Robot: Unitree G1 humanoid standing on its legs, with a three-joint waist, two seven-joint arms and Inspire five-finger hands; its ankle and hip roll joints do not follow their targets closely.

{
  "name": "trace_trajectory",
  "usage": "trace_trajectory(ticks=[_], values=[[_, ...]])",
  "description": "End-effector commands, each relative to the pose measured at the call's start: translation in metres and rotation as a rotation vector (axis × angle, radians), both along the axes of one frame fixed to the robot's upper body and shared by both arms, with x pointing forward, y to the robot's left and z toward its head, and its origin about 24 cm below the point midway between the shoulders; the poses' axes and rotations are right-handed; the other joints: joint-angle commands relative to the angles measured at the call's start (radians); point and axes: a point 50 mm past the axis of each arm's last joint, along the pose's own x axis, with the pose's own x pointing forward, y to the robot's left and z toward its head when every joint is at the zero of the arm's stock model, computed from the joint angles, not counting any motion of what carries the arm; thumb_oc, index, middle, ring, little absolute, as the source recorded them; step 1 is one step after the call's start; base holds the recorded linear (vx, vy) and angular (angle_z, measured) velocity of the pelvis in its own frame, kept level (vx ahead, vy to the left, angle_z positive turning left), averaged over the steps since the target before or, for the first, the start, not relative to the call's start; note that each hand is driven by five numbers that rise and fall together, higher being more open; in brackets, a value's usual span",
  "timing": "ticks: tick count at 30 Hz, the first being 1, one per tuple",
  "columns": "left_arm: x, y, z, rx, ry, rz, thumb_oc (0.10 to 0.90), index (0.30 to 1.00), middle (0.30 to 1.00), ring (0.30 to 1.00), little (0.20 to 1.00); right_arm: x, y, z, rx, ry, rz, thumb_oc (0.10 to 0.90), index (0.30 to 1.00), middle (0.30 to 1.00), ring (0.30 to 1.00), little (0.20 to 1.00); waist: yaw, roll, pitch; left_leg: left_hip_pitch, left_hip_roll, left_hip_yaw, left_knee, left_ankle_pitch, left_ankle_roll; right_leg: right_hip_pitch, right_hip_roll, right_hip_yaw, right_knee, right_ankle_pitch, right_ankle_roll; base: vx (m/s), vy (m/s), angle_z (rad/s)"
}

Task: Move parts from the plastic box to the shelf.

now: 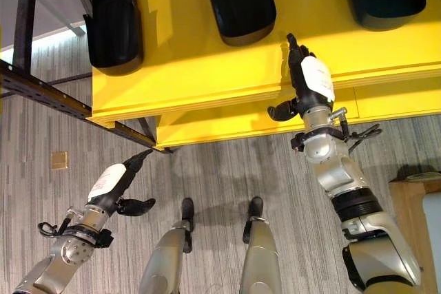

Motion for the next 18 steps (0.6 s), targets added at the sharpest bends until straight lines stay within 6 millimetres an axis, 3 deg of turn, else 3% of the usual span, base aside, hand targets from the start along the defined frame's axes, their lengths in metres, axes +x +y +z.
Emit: trace_trajectory(ticks=[1, 8, 18], values=[[-0.008, 0.009, 0.028, 0.010, -0.127, -0.014, 0.900, 1.000, 1.000, 1.000, 1.000, 0.001, 0.006, 0.060, -0.005, -0.218, 0.028, 0.900, 1.000, 1.000, 1.000, 1.000, 0.020, -0.038, -0.072, -0.046, 0.015, 0.006, -0.013, 0.073, 0.032, 0.031, -0.015, 0.049, -0.078, 0.054, 0.068, 0.00, 0.000, 0.00], [-0.009, 0.017, 0.028, 0.011, -0.130, 0.028, 0.900, 1.000, 1.000, 1.000, 1.000, 0.006, -0.001, 0.086, 0.003, -0.266, -0.015, 0.900, 1.000, 1.000, 1.000, 1.000, 0.031, -0.044, -0.054, -0.065, 0.015, 0.004, -0.009, 0.075, 0.032, 0.010, -0.016, 0.048, -0.071, 0.056, 0.067, 0.00, 0.002, 0.01], [-0.010, 0.022, 0.029, 0.007, -0.132, 0.053, 0.900, 1.000, 1.000, 1.000, 1.000, 0.011, -0.005, 0.108, 0.012, -0.293, -0.048, 0.900, 1.000, 1.000, 1.000, 1.000, 0.038, -0.055, -0.036, -0.081, 0.010, 0.000, -0.007, 0.076, 0.032, -0.007, -0.019, 0.051, -0.069, 0.060, 0.067, 0.00, 0.000, 0.00]])
